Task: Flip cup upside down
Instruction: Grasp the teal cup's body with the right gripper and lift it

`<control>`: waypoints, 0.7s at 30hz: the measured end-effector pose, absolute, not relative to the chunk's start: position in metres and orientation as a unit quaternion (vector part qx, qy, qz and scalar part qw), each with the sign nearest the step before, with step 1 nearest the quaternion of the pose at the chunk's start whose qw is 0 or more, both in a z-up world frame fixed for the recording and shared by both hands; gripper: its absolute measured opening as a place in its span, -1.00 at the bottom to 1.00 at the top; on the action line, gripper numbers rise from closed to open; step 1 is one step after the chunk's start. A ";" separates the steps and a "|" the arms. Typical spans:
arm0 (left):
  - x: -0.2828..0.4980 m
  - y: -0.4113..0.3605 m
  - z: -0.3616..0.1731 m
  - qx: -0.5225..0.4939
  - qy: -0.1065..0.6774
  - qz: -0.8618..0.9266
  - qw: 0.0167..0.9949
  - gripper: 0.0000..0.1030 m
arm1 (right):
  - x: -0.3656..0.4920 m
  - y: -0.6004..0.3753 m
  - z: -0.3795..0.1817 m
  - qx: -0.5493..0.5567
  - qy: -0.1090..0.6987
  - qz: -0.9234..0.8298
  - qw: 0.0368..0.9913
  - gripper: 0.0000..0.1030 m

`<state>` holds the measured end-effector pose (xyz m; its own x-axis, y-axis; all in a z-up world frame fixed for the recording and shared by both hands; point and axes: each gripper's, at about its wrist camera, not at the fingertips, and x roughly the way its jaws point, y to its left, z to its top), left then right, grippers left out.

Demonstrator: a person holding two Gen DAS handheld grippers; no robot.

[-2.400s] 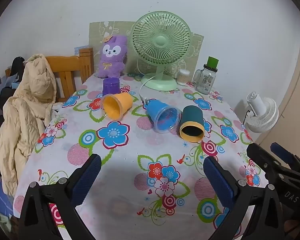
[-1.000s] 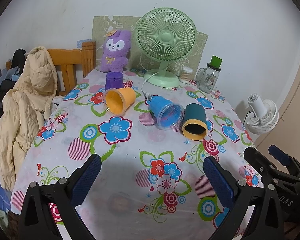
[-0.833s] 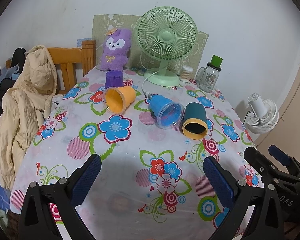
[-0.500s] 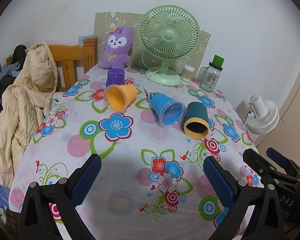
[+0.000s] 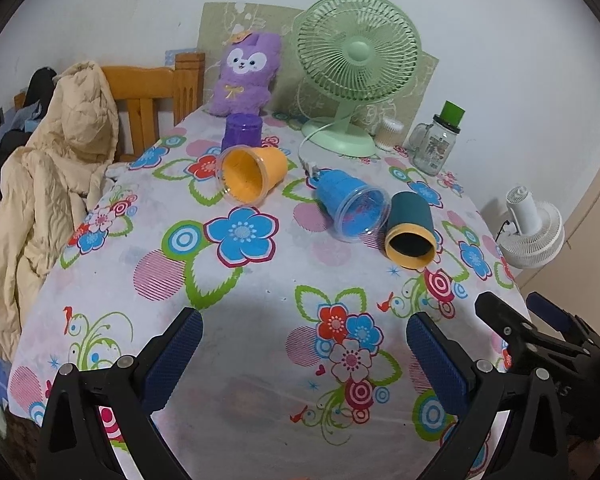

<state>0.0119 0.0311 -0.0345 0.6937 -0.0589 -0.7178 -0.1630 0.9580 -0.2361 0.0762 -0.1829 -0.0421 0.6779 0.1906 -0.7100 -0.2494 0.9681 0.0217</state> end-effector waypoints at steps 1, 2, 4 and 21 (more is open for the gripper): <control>0.015 0.032 -0.036 -0.142 0.393 0.027 0.908 1.00 | 0.080 -0.182 -0.043 -0.041 0.384 0.120 0.915 1.00; 0.017 0.033 -0.038 -0.142 0.395 0.026 0.908 1.00 | 0.086 -0.180 -0.044 -0.045 0.386 0.120 0.914 1.00; 0.024 0.033 -0.040 -0.141 0.398 0.024 0.906 1.00 | 0.097 -0.177 -0.048 -0.049 0.392 0.116 0.911 1.00; 0.092 0.040 -0.043 -0.126 0.409 0.018 0.904 1.00 | 0.187 -0.148 -0.049 -0.055 0.413 0.138 0.898 1.00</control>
